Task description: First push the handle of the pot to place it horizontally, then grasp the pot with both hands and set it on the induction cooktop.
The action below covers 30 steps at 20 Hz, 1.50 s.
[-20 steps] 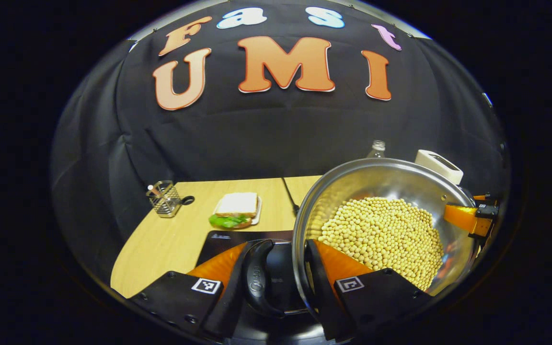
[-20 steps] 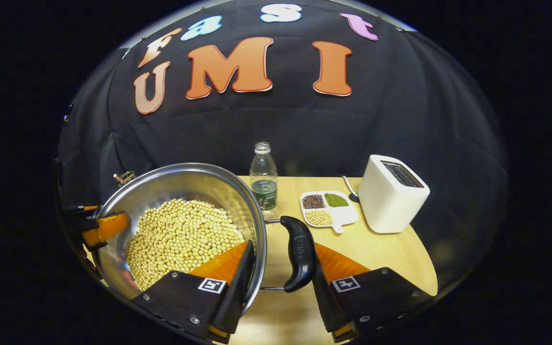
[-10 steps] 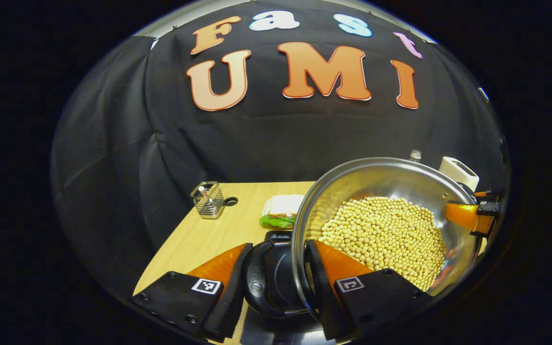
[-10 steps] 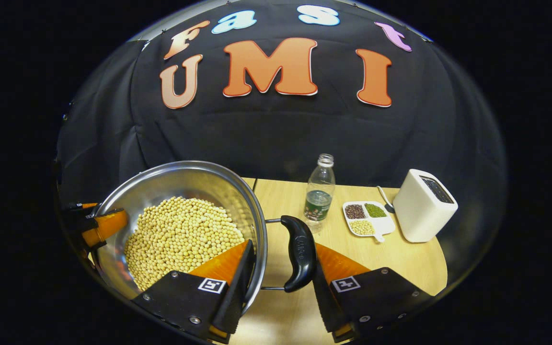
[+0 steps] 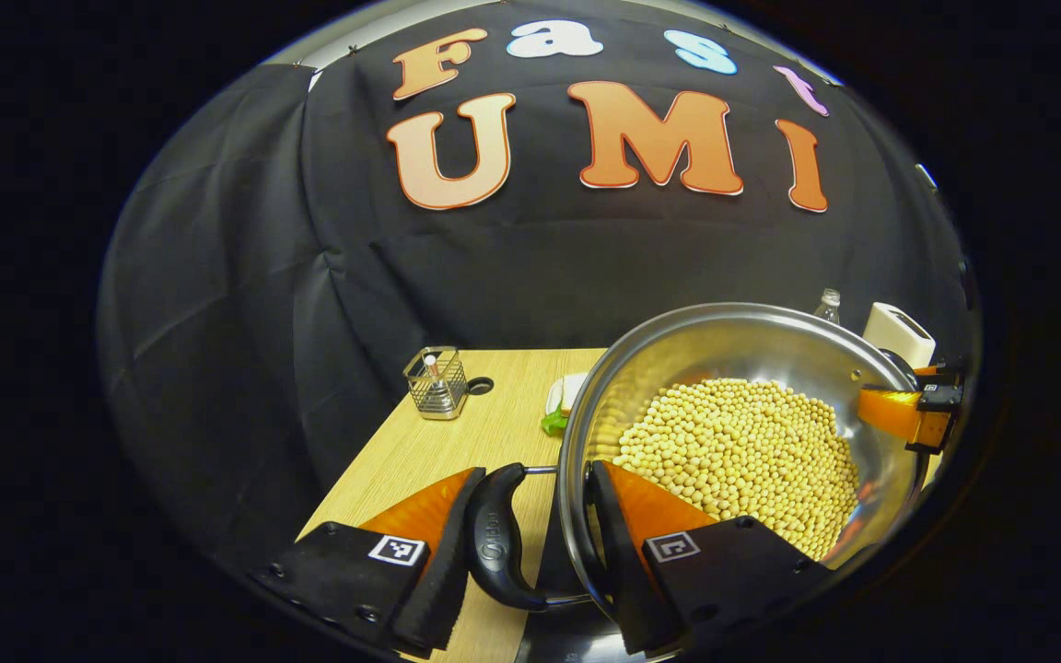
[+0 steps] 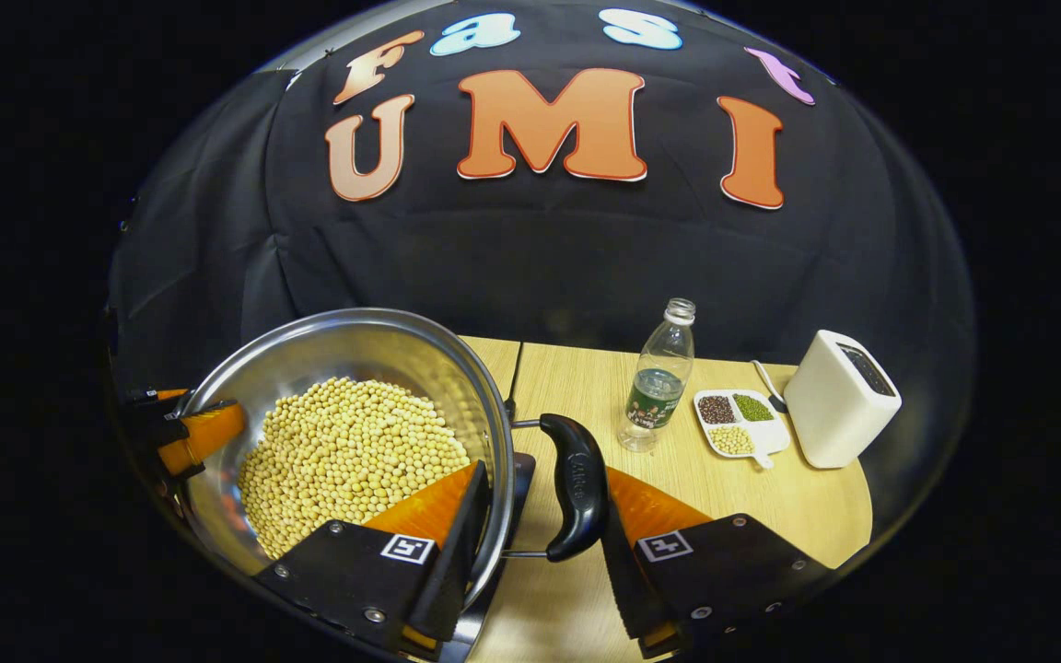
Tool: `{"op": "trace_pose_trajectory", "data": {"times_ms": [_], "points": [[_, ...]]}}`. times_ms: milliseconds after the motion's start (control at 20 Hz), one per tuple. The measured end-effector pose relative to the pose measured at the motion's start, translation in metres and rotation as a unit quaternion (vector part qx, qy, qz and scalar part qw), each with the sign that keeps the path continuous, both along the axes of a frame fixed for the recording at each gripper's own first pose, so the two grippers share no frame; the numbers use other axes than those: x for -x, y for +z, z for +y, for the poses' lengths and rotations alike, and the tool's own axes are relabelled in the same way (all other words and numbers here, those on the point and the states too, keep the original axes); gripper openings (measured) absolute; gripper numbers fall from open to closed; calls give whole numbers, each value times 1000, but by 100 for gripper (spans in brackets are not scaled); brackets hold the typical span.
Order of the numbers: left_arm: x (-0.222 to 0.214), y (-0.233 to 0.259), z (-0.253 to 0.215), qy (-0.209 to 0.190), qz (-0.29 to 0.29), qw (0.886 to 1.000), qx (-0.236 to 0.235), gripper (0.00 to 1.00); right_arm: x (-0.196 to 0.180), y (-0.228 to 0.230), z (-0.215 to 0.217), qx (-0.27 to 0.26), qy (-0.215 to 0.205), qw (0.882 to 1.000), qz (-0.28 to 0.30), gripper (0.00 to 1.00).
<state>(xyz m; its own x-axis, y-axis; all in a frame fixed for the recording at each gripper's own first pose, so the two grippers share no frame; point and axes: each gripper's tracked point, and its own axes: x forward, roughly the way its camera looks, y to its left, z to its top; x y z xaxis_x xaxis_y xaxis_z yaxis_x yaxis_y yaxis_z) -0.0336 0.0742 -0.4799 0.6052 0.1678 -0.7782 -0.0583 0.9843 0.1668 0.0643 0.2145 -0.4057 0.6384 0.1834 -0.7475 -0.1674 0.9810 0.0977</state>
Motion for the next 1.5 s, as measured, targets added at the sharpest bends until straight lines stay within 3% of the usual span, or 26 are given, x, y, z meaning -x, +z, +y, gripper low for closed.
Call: {"op": "trace_pose_trajectory", "data": {"times_ms": [550, 600, 650, 850, 900, 950, 1400, 1500], "points": [[10, -33, 8, 19, 24, 1000, 7, 70, -5, -25, 18, -1, 6, 1000, 24, 66], [9, -35, 8, 20, 25, 999, 6, 70, -4, -31, 19, -1, 6, 1000, 31, 62], [11, -38, 10, 22, 28, 999, 7, 73, -4, -35, 20, 0, 7, 999, 36, 66], [14, -59, 12, 28, 40, 999, 9, 73, -6, -48, 28, 2, 9, 999, 50, 66], [12, -61, 13, 28, 40, 999, 8, 70, -7, -52, 31, 1, 7, 999, 53, 62], [13, -64, 14, 28, 43, 999, 6, 73, -8, -55, 33, 2, 8, 998, 55, 66], [15, -85, 19, 35, 57, 998, 5, 71, -6, -73, 44, 5, 7, 997, 77, 66], [17, -87, 17, 36, 60, 998, 4, 76, -3, -79, 47, 5, 8, 996, 85, 66]]}}
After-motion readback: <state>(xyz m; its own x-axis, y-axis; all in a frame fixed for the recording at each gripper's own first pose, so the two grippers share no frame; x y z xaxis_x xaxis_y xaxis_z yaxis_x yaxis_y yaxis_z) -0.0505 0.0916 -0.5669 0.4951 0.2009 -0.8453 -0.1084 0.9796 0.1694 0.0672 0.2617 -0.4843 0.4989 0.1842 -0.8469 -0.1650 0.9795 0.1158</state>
